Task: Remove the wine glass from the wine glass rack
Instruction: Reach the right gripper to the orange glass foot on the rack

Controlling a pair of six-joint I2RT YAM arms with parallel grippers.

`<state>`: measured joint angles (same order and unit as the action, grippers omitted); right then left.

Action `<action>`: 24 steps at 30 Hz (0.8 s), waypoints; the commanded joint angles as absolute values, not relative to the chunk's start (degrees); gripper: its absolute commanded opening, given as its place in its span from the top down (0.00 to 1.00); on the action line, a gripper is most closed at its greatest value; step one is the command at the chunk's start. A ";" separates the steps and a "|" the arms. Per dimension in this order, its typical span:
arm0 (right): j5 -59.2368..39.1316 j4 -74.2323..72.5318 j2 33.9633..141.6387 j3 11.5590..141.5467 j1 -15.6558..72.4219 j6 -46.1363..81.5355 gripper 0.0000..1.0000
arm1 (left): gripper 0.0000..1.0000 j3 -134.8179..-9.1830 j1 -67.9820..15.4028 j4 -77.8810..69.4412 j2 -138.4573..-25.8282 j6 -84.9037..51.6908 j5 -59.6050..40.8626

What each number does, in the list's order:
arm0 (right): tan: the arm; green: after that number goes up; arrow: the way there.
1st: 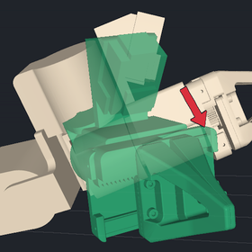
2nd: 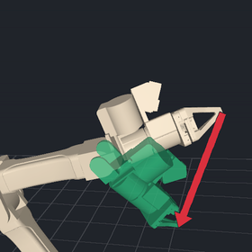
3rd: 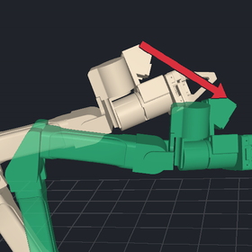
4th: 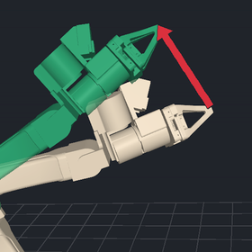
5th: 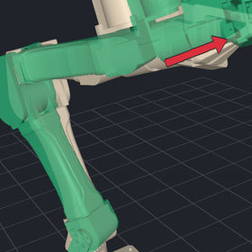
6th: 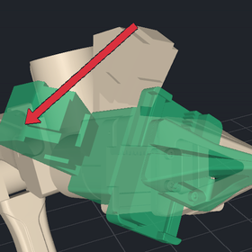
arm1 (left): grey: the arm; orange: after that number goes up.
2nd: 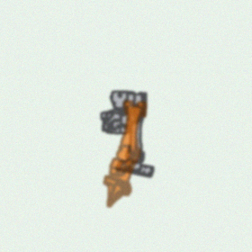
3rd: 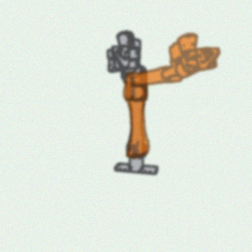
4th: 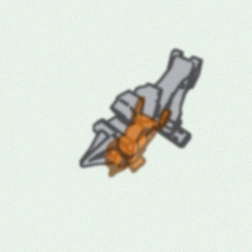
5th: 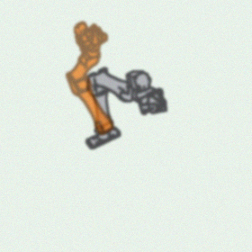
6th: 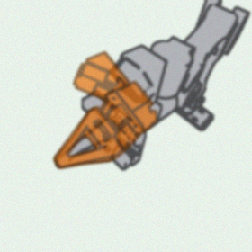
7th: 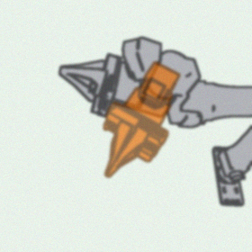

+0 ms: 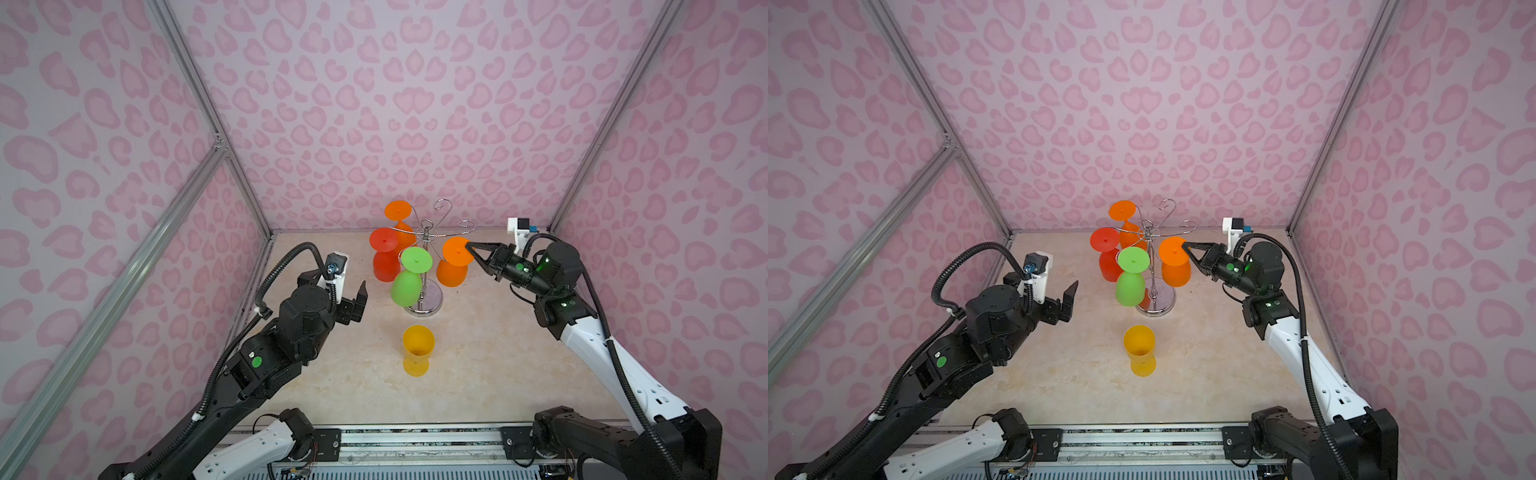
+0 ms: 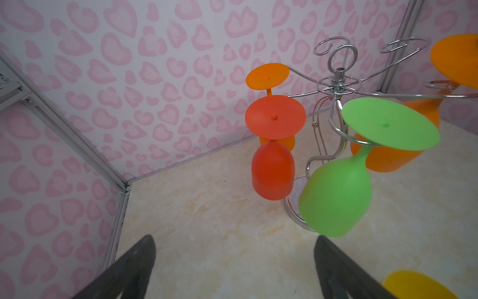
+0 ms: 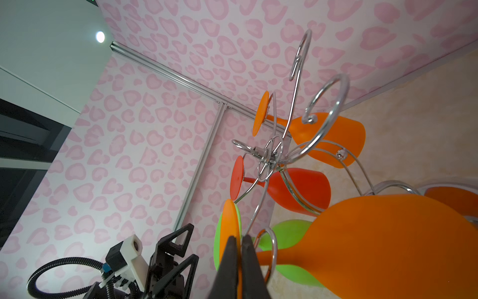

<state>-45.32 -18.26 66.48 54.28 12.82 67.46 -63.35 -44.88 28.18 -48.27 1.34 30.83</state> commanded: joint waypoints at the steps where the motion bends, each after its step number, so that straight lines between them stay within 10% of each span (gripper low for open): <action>1: -47.54 -25.52 66.35 53.11 12.01 72.50 1.00 | 0.03 -63.67 -44.82 26.26 -48.59 1.05 30.37; 24: -49.35 -23.11 64.29 52.23 13.87 72.34 1.00 | 0.03 -65.22 -44.22 26.21 -50.56 1.67 30.04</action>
<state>-49.08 -22.35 64.01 52.60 13.19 72.84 -64.75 -44.31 28.21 -50.54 1.58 30.20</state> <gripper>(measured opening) 0.049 0.972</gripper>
